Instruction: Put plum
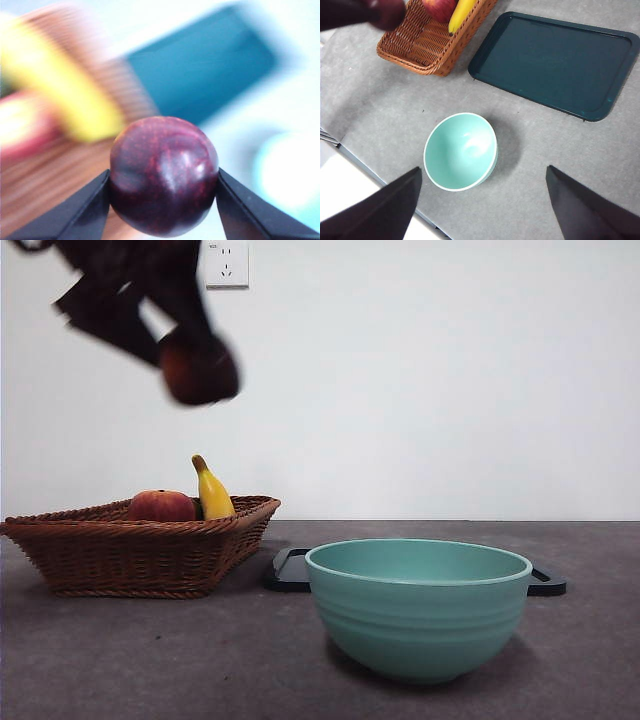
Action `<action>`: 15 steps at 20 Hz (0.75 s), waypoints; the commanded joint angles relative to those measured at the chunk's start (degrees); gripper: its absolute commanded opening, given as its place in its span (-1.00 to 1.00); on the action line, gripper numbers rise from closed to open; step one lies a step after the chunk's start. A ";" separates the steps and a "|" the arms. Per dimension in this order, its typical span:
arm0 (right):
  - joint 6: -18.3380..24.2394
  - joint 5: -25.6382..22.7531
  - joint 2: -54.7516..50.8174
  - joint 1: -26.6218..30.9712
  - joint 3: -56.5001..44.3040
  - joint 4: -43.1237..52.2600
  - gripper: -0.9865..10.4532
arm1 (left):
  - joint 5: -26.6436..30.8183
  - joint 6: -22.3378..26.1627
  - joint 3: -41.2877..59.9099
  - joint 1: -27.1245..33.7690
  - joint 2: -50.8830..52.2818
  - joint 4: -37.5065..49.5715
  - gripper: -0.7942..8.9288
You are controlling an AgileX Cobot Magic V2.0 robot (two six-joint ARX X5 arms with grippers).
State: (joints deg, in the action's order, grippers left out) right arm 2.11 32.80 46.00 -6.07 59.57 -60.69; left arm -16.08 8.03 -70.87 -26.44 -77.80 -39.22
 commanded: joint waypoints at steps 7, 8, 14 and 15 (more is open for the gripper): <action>-0.39 -0.02 0.33 -0.20 0.98 0.22 -0.13 | -1.36 1.20 -0.96 -19.28 -5.22 0.22 -0.33; -0.39 -0.02 0.33 -0.20 0.98 0.22 -0.13 | -1.33 1.75 -0.96 -20.46 -6.82 0.24 -0.33; -0.39 -0.02 0.33 -0.20 0.98 0.20 -0.13 | 0.28 3.61 -0.96 -25.03 -16.44 3.65 -0.33; -0.39 -0.02 0.33 -0.20 0.98 0.20 -0.13 | 0.85 3.87 -0.96 -25.46 -17.79 4.15 -0.33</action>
State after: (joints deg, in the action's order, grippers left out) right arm 2.11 32.77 46.00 -6.07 59.57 -60.69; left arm -15.14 10.70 -70.87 -51.22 -94.70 -35.64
